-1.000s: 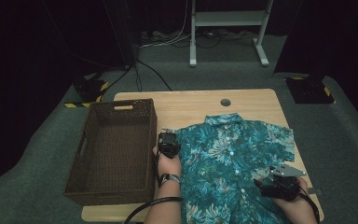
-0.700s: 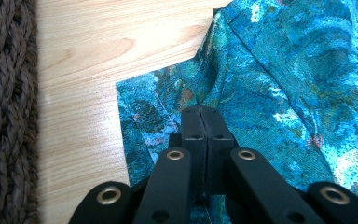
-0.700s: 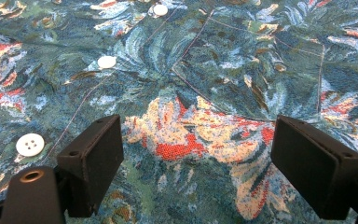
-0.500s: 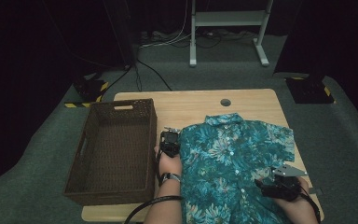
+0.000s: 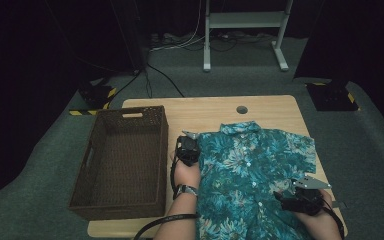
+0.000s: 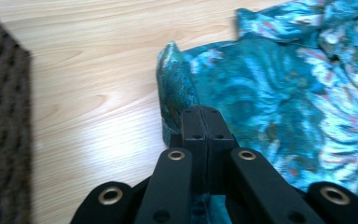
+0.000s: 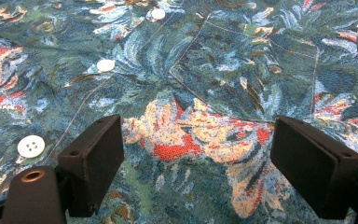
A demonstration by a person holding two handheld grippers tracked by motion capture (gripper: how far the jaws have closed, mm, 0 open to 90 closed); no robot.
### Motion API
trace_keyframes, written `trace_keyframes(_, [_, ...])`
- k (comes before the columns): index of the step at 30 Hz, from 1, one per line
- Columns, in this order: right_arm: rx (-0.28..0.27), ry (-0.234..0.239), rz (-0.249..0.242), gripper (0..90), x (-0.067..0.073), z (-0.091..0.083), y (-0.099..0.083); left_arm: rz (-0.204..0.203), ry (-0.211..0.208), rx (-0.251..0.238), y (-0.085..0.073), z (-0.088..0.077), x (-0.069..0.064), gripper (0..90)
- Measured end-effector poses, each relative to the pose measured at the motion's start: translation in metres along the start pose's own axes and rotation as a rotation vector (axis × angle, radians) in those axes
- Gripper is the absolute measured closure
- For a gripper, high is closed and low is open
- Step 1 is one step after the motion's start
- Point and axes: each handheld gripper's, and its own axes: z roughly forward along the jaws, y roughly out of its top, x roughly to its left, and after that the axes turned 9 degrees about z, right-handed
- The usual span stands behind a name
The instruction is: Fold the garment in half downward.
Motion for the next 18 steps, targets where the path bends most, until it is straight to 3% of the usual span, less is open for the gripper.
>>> trace_keyframes(13, [0.0, -0.001, -0.007, 17.3, -0.001, 0.0, 0.0, 0.12, -0.036, 0.037, 0.002, 0.02, -0.042, 88.9])
trace_keyframes(18, [0.003, 0.0, -0.005, 17.3, -0.001, 0.0, 0.0, 0.134, -0.053, 0.052, 0.002, 0.03, -0.053, 88.3])
